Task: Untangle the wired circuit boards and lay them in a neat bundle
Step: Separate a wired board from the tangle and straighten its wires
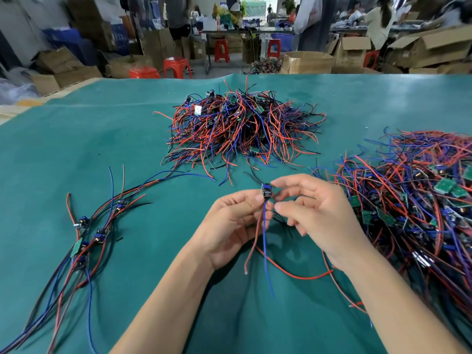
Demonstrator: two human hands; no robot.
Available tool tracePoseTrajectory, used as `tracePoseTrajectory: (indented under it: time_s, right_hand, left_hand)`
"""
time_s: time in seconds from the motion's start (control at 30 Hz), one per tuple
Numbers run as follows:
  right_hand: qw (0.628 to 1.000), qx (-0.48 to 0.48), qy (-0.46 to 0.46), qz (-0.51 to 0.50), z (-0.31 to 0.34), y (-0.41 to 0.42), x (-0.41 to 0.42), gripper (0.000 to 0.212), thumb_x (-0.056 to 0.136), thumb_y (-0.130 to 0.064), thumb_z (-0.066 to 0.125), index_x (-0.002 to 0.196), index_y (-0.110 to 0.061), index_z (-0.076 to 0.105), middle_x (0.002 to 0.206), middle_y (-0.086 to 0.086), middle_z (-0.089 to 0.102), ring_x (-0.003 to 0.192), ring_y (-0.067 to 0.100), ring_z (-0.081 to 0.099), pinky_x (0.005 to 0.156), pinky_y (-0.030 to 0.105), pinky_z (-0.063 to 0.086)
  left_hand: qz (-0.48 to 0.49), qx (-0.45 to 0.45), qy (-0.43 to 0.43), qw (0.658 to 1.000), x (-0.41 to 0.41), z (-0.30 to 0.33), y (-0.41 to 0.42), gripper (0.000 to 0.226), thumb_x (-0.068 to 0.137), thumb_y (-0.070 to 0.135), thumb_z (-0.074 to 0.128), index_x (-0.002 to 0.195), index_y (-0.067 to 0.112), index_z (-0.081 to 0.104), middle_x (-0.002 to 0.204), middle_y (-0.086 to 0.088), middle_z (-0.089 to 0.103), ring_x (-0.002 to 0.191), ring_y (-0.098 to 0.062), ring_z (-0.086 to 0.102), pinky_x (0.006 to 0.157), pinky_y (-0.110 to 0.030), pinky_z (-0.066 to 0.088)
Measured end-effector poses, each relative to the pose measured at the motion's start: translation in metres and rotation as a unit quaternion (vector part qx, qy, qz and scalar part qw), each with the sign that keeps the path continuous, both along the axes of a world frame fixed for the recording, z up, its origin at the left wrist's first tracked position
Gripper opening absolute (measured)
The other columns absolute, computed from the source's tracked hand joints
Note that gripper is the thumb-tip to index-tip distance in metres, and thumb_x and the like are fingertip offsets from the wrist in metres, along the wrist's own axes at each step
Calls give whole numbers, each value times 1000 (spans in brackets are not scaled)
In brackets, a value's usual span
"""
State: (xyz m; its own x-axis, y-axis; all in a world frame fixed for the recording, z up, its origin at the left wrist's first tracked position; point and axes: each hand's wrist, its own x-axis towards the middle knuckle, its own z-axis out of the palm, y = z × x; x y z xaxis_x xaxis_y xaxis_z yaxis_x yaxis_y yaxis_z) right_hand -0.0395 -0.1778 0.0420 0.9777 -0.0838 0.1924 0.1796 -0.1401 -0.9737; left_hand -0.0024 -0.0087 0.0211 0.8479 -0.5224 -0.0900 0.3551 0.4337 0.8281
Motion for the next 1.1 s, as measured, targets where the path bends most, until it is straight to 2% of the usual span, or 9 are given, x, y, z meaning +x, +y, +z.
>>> tracePoseTrajectory:
  time_s: [0.07,0.17,0.23,0.37,0.53,0.67,0.77,0.87,1.1]
  right_hand:
    - [1000,24,-2,-17,-1,0,1,28,74,-25,75,102,-29,76,79,-2,72,52,13,55,43,22,41]
    - [999,-23,-7,-21,-2,0,-1,22,73,-33,79,95,-29,78,76,-3,74,55,15,56,46,27,42]
    - [999,-31,-8,-22,-2,1,-1,17,73,-29,82,89,-28,79,74,0,75,56,15,57,46,25,43]
    - [999,19,-20,-30,-2,-1,2,10,80,-5,82,82,-14,80,74,7,75,56,11,59,45,22,43]
    - [999,21,-11,-22,-1,0,0,10,77,-5,85,78,-13,79,68,12,73,53,13,56,44,22,43]
    - [999,16,-20,-30,-1,-2,0,12,75,-5,87,78,-13,79,65,7,72,50,13,56,43,22,42]
    - [998,23,-34,-42,0,2,-1,14,76,-8,87,79,-19,79,65,7,73,50,12,57,44,22,42]
    - [993,58,-49,-87,0,-1,1,12,78,-5,85,78,-16,79,64,4,71,47,9,54,45,19,42]
    - [972,94,-94,-196,7,-19,5,16,82,-4,81,72,-17,78,60,-1,67,46,11,48,48,17,42]
  left_hand:
    - [-4,7,-2,1000,-1,0,0,12,81,13,67,90,9,75,77,-7,68,64,-13,63,64,-24,55]
    - [-23,42,-33,998,-2,0,0,13,83,14,67,91,8,74,76,-6,67,64,-12,62,66,-22,54]
    - [-28,52,-42,997,-3,-1,-1,11,83,14,68,90,8,75,76,-6,66,64,-12,62,66,-22,54]
    - [-23,56,-62,996,-4,-2,-4,7,85,12,68,84,7,72,75,-8,64,61,-13,59,61,-21,51]
    - [16,96,-103,990,-6,-2,-8,20,89,3,65,72,10,71,64,-8,59,52,-15,52,54,-22,47]
    - [3,110,-135,985,-8,1,-8,13,81,11,76,69,12,71,62,-8,59,51,-15,51,53,-22,45]
    - [-6,111,-136,985,-7,0,-5,12,88,8,69,77,7,74,62,-9,60,50,-15,52,52,-23,46]
    - [-31,123,-135,983,-7,0,-6,13,90,11,67,88,1,75,62,-9,62,49,-15,53,53,-22,46]
    - [-84,135,-155,975,-9,3,-4,15,89,17,64,86,9,77,65,-6,67,53,-14,59,57,-21,47]
